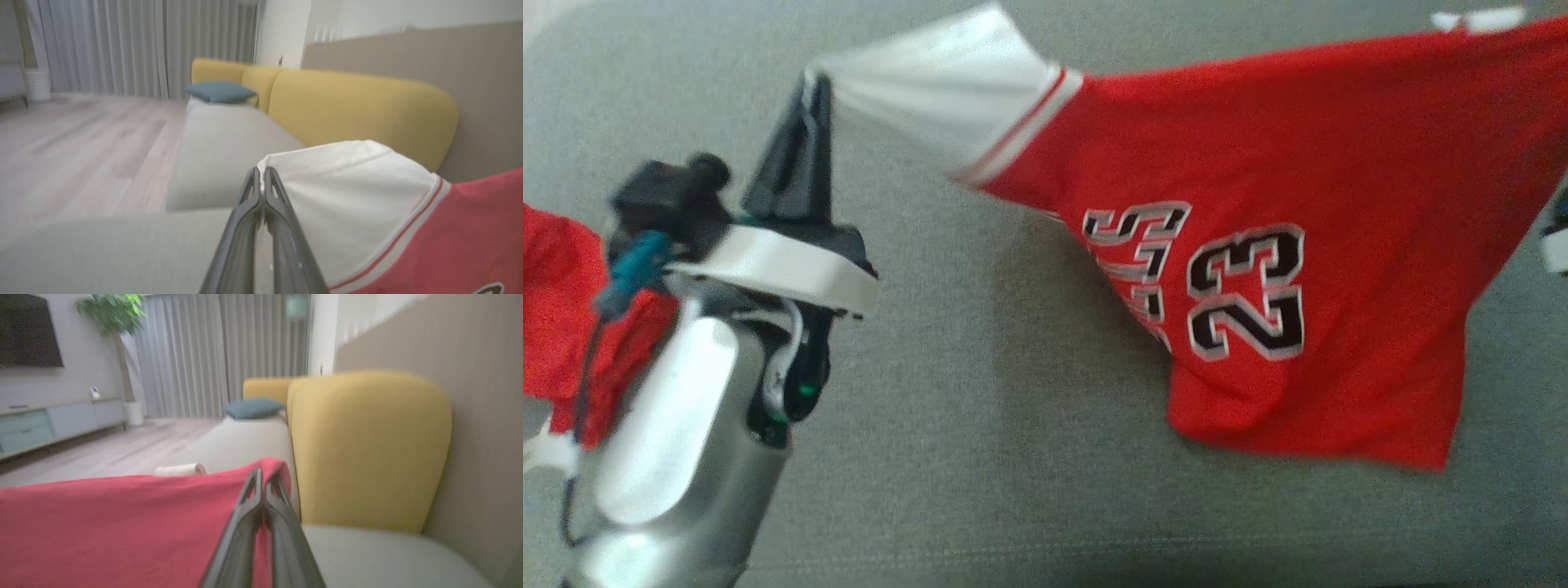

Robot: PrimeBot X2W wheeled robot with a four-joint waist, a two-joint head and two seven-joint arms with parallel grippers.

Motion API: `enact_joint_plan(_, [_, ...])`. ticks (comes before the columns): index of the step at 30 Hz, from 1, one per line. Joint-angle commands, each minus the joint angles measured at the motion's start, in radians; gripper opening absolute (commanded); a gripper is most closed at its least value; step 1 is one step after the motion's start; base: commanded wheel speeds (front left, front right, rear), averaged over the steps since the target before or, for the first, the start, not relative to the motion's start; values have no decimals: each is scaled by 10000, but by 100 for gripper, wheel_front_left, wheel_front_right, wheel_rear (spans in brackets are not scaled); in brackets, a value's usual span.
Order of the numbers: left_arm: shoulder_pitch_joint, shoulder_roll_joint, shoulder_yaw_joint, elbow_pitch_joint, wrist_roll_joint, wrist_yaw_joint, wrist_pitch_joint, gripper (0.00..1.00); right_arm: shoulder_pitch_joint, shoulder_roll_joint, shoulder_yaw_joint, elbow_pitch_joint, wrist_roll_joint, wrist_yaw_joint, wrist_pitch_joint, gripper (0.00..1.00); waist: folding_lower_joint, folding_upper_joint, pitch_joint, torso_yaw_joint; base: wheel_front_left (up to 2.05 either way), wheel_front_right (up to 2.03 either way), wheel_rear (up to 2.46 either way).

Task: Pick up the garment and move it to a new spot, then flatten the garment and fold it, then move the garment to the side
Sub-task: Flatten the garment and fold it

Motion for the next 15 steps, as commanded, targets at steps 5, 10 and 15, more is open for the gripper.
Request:
enact_joint_plan(5, [-656, 848, 879, -2817, 493, 502, 89, 0, 739, 208, -1525, -3533, -972, -7, 808, 0, 0, -1, -1089, -224, 0, 0, 0])
enact_joint_plan(10, [-1324, 1178, 1050, -3814, 766, 590, 497, 0, 685, 530, -2214, -5281, -1395, -7, 1809, 0, 0, -1, -1497, -337, 0, 0, 0])
enact_joint_plan(15, [-2158, 1394, 1054, -4132, 928, 522, 1012, 0, 154, 628, -2645, -6072, -1369, -7, 2616, 0, 0, -1, -1789, -473, 0, 0, 0])
